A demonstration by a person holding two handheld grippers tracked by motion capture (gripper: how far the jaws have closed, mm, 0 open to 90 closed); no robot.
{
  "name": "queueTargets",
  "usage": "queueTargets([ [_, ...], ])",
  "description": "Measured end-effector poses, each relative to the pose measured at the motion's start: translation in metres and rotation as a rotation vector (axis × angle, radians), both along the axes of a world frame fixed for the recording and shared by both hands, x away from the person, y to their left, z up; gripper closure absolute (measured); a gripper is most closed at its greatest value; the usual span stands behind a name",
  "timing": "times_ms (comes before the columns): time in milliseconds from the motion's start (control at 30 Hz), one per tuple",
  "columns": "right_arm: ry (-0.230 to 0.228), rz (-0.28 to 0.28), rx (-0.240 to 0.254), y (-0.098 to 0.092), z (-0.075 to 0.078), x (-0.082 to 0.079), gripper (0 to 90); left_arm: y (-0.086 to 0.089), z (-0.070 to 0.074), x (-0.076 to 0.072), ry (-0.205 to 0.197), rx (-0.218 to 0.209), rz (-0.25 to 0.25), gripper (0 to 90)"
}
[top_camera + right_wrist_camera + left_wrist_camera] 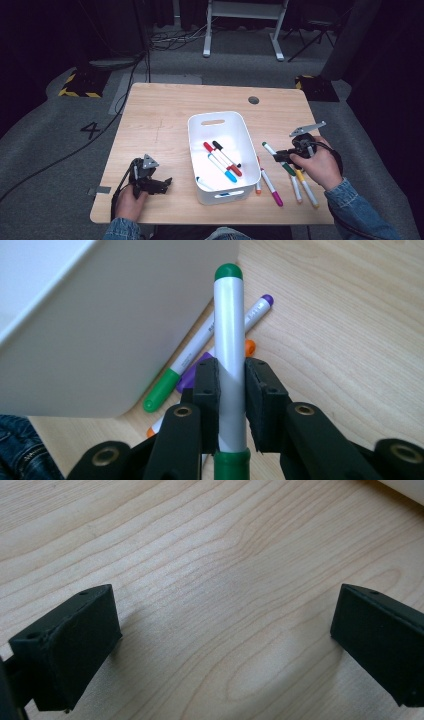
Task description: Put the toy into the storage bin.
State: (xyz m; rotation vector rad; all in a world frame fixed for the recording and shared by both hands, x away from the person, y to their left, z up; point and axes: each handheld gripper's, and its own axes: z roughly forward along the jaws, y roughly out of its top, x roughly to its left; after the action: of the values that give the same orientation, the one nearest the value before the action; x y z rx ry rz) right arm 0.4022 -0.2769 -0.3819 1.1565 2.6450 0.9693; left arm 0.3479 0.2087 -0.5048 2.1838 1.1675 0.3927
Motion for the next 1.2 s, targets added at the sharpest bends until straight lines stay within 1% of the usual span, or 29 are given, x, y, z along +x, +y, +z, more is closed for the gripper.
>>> queueTargets([
  [33,-0.008,0.010,-0.004,0.000,0.003,0.000,77.0,0.000,0.000,0.000,0.000,0.000,0.000,0.0],
  [67,-0.005,0.007,0.007,0.001,0.006,-0.002,77.0,0.000,0.000,0.000,0.000,0.000,0.000,0.0],
  [167,-0.010,0.020,0.011,0.002,0.014,-0.003,77.0,0.000,0.000,0.000,-0.001,0.000,0.000,0.0],
  [333,-0.021,0.030,0.025,0.006,0.024,-0.006,77.0,0.000,0.000,0.000,0.000,0.000,0.000,0.0],
  [433,-0.037,0.049,0.022,0.008,0.030,-0.008,77.0,0.000,0.000,0.000,0.000,0.000,0.000,0.0],
  [500,-0.036,0.048,0.031,0.010,0.033,-0.009,77.0,0.000,0.000,0.000,0.000,0.000,0.000,0.0],
  [533,-0.047,0.062,0.026,0.012,0.036,-0.009,77.0,0.000,0.000,0.000,0.000,0.000,0.000,0.0],
  [600,-0.049,0.065,0.028,0.013,0.038,-0.010,77.0,0.000,0.000,0.000,0.000,0.000,0.000,0.0],
  [767,-0.057,0.094,0.032,0.022,0.044,-0.012,77.0,0.000,0.000,0.000,0.000,0.000,0.000,0.0],
  [833,-0.059,0.104,0.037,0.026,0.047,-0.013,77.0,0.000,0.000,0.000,0.000,0.000,0.000,0.0],
  [1033,-0.064,0.141,0.029,0.041,0.050,-0.013,77.0,-0.001,0.000,-0.001,-0.005,0.002,0.011,0.0],
  [1167,-0.058,0.160,0.038,0.050,0.052,-0.014,77.0,-0.001,0.000,-0.001,-0.005,0.000,0.012,0.0],
  [1200,-0.066,0.167,0.040,0.052,0.052,-0.013,77.0,-0.001,0.000,-0.001,-0.005,0.000,0.013,0.0],
])
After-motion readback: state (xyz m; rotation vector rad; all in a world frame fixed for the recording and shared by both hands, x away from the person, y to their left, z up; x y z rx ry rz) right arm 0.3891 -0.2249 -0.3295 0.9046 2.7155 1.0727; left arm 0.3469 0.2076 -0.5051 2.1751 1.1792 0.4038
